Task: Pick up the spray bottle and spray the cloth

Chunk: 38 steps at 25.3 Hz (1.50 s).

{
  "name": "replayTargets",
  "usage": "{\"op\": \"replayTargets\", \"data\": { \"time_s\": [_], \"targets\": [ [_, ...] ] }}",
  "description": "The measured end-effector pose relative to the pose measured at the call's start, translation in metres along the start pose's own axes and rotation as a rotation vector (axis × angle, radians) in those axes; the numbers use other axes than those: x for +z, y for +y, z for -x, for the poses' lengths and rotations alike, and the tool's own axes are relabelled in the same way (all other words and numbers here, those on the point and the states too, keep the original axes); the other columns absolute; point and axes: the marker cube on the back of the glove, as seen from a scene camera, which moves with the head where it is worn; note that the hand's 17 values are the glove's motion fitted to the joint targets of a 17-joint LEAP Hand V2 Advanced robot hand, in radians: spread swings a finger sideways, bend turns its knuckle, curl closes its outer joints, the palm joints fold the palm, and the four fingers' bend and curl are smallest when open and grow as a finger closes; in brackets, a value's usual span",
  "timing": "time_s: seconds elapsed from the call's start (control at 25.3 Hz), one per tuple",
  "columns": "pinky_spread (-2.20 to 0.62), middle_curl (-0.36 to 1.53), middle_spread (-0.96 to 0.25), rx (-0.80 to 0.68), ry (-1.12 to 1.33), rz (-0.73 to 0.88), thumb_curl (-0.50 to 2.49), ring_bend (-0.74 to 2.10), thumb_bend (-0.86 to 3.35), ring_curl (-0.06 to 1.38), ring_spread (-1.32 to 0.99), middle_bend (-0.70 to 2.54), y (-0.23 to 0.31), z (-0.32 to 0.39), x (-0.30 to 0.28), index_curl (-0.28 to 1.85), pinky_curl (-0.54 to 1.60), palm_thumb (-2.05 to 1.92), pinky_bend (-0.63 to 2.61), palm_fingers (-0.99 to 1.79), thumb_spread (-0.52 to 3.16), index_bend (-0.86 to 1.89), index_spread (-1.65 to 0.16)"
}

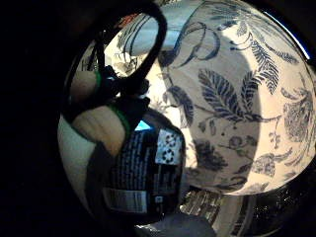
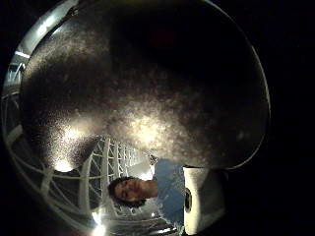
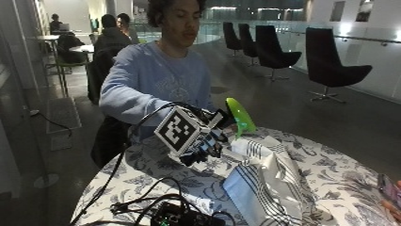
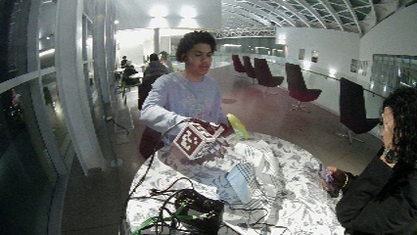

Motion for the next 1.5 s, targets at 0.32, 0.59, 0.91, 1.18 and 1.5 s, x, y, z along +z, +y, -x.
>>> {"op": "replayTargets", "data": {
  "time_s": [0.32, 0.59, 0.91, 1.18, 1.5],
  "targets": [
    [0.28, 0.46, -0.04, 0.023, 0.010, -0.007, 0.58, 0.38, -0.02, 0.38, 0.01, 0.32, -0.008, -0.001, 0.007, 0.46, 0.24, 0.86, 0.17, 1.11, 0.86, 0.17, -0.18],
    [0.27, 0.46, -0.04, 0.041, 0.022, 0.013, 0.59, 0.39, -0.02, 0.39, 0.02, 0.32, -0.007, -0.001, 0.013, 0.47, 0.24, 0.87, 0.17, 1.12, 0.87, 0.17, -0.17],
    [0.26, 0.47, -0.05, 0.054, 0.014, 0.016, 0.60, 0.40, -0.02, 0.39, 0.02, 0.33, -0.007, 0.001, 0.021, 0.47, 0.25, 0.87, 0.17, 1.12, 0.86, 0.17, -0.17],
    [0.26, 0.47, -0.06, -0.047, 0.023, -0.013, 0.60, 0.40, -0.02, 0.39, 0.03, 0.33, -0.003, 0.010, 0.035, 0.47, 0.26, 0.87, 0.17, 1.12, 0.86, 0.17, -0.17],
    [0.18, 0.48, -0.07, -0.635, -0.054, -0.170, 0.61, 0.42, -0.03, 0.40, 0.02, 0.34, 0.027, 0.078, 0.108, 0.48, 0.26, 0.86, 0.16, 1.13, 0.85, 0.18, -0.18]
  ]
}}
